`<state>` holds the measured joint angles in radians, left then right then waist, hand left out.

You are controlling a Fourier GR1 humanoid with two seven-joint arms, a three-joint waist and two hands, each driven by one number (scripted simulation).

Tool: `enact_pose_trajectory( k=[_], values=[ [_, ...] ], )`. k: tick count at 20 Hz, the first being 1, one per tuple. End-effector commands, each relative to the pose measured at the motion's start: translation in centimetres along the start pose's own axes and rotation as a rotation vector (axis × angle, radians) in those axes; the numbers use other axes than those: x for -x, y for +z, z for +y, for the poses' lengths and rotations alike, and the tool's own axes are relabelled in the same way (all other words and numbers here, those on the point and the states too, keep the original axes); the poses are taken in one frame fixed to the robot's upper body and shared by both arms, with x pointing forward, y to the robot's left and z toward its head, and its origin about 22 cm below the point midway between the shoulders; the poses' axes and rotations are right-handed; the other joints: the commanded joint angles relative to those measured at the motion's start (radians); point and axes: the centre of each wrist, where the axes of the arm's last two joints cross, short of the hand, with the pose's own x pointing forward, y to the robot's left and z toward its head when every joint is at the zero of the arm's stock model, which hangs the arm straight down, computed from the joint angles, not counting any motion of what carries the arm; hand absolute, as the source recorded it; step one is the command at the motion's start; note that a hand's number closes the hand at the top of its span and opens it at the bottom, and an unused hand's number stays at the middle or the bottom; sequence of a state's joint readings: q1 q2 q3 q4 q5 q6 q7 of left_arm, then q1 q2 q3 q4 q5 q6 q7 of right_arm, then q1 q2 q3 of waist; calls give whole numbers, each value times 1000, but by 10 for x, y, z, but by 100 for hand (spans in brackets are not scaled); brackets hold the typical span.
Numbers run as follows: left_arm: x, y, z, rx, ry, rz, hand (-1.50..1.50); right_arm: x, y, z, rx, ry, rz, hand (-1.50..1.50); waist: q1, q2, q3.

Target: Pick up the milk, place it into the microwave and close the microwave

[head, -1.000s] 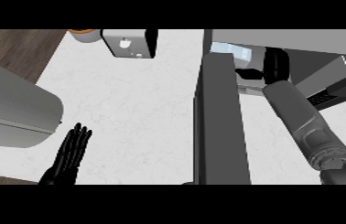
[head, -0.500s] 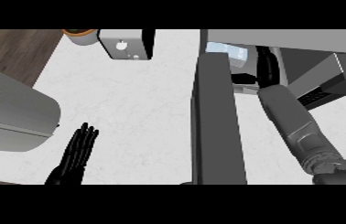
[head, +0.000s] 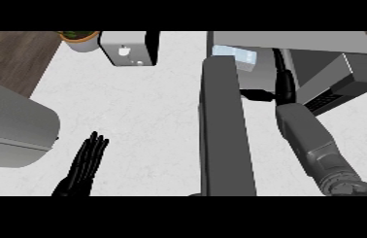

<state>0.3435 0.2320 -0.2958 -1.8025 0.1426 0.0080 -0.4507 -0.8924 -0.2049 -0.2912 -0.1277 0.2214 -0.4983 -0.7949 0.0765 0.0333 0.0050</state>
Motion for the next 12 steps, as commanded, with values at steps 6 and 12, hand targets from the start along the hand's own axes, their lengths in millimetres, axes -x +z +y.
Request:
enact_pose_trajectory(
  k=[6,12],
  values=[
    [3,-10,-12,27,1,20,-150,45,53,-10,-11,-143,16,-150,-33,-11,-1],
    [15,-25,-15,12,7,18,-150,63,77,-20,-95,-293,25,-150,-50,-17,-2]
  ],
)
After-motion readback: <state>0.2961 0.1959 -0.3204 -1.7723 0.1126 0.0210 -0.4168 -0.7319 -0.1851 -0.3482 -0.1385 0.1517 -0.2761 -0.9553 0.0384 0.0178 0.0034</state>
